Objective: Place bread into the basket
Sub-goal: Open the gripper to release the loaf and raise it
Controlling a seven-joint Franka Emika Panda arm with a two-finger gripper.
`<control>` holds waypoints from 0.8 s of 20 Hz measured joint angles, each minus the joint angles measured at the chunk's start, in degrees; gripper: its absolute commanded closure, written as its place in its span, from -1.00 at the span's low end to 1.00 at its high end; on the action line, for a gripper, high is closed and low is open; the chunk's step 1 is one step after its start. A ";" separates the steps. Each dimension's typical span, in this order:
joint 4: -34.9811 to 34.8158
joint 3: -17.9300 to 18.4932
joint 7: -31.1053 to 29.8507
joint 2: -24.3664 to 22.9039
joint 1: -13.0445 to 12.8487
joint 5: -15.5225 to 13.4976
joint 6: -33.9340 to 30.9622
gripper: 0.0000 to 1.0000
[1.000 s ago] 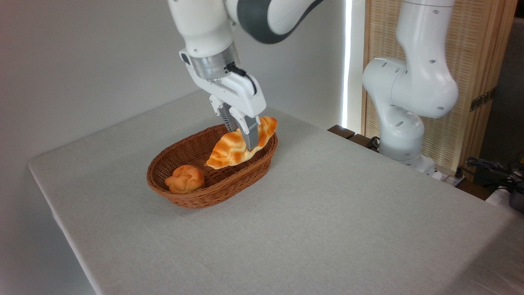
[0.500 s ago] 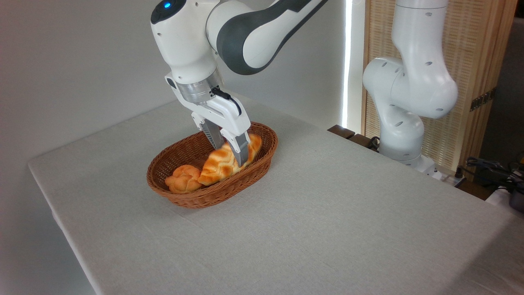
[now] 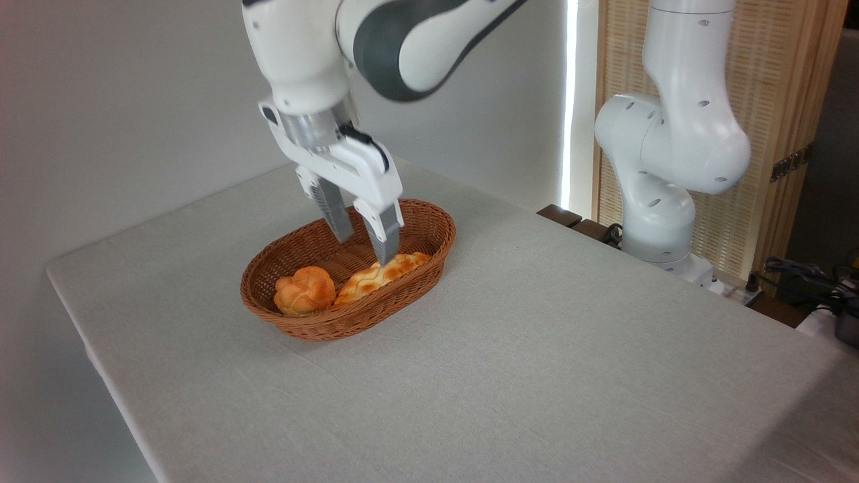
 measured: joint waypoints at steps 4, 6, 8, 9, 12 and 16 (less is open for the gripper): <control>8.97 3.27 7.76 -0.56 2.73 1.72 -6.05 -1.00; 12.80 3.76 14.70 -0.68 6.29 1.83 -9.03 -1.00; 16.01 4.44 18.42 -0.39 8.79 1.83 -10.96 -1.00; 17.65 4.68 19.11 0.11 9.52 1.87 -12.20 -1.00; 23.01 4.80 19.37 3.11 9.92 3.33 -16.08 -1.00; 25.43 4.53 19.36 5.93 9.66 3.77 -16.81 -1.00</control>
